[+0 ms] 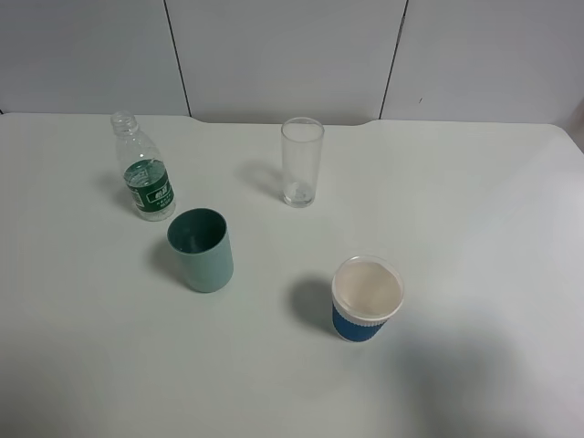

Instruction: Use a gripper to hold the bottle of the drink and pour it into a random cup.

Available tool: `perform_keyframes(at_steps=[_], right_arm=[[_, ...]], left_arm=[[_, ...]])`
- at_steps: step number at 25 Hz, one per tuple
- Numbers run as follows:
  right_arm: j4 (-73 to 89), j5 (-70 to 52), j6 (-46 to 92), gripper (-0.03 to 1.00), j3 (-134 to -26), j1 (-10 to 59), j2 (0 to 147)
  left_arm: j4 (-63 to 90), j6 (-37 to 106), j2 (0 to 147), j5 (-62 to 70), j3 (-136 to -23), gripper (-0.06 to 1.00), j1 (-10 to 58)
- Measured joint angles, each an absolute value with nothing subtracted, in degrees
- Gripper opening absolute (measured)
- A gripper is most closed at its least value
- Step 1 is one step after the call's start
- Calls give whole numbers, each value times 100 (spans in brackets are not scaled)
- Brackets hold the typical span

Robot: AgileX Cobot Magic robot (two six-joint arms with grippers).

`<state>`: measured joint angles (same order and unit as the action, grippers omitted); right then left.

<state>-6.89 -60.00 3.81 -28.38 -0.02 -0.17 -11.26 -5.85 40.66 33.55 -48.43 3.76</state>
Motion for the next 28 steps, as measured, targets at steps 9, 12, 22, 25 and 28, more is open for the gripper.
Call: perform_keyframes(at_steps=[9,12,22,25,28], right_arm=[[-689,-6000,381,74,-2838,-2,-17],[-689,-6000,381,74,-2838,-2,-17],[-689,-6000,381,74,-2838,-2,-17],[-689,-6000,381,74,-2838,-2,-17],[-689,-6000,381,74,-2838,-2,-17]], left_arm=[[-853,-339,2949,4773,-4843,80,376],[-787,-339,2569,5013,-4843,80,376],[-696,-542,1462,5387,-4225,80,376],[-690,-666,1171,5392,-4025,80,376],[-690,-684,957,5402,-3856,80,376]])
